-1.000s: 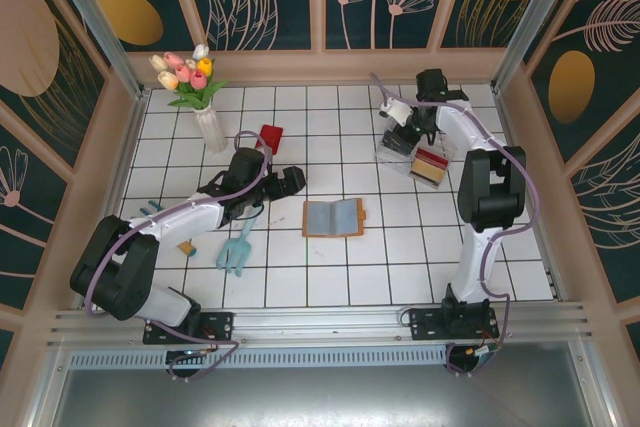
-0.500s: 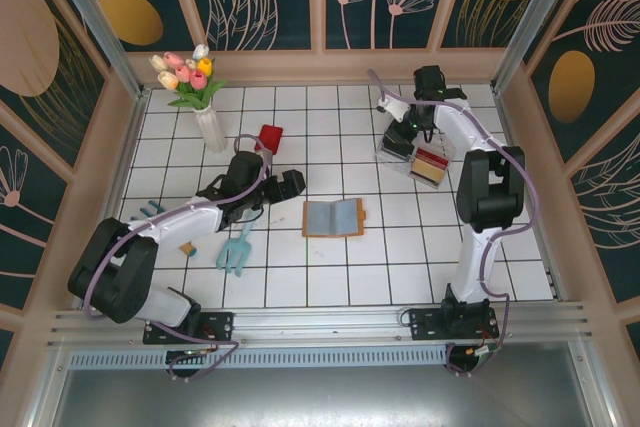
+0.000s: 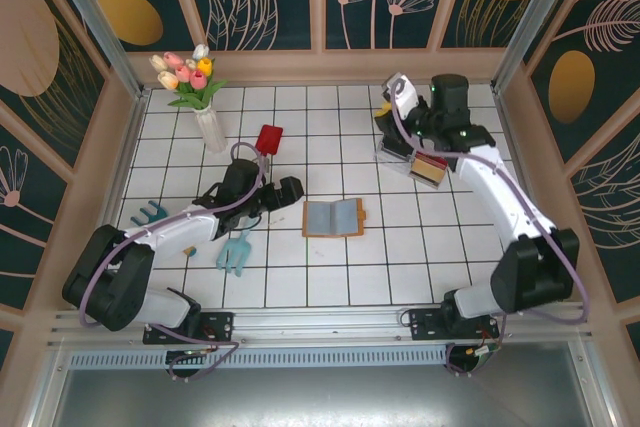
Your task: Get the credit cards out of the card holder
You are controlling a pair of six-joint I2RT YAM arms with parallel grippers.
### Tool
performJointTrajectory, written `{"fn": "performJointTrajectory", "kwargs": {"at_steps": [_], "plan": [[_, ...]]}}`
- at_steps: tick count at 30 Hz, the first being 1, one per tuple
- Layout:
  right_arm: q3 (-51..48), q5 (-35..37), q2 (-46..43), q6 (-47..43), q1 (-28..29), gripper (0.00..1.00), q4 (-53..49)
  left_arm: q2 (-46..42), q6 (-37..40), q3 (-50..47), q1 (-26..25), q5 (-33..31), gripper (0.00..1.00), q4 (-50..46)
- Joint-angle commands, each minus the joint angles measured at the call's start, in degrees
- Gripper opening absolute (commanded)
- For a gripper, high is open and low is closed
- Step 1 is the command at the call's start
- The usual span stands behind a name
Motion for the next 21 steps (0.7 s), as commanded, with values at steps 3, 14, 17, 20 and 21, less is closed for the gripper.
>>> {"fn": "performJointTrajectory", "kwargs": {"at_steps": [3,14,17,20,21], "plan": [[-8.7,2.7,-7.5,22.1,6.9,0.42,7.7,-0.8,-2.2,-1.7,-1.0,2.7,0.93,3.4],[-18.2,17.4,-13.8,55.5,13.1,0.57,-1.7,-0.1,-6.6,-1.4,-4.2,2.9,0.7,3.0],[-20.1,18.3,-11.9,59.1,15.1,0.56,-1.1,1.0,-7.5,-1.5,-5.5,3.0,0.66,4.4],[-21.5,21.8,-9.3,63.1,17.4,0.57,-0.3,2.6,-8.4,-1.3,-6.8,3.2,0.58,5.5],[-22.0,22.3,-8.1,64.1,18.2,0.57,0.2,3.3,-8.7,-1.4,-7.4,3.5,0.55,6.2]]}}
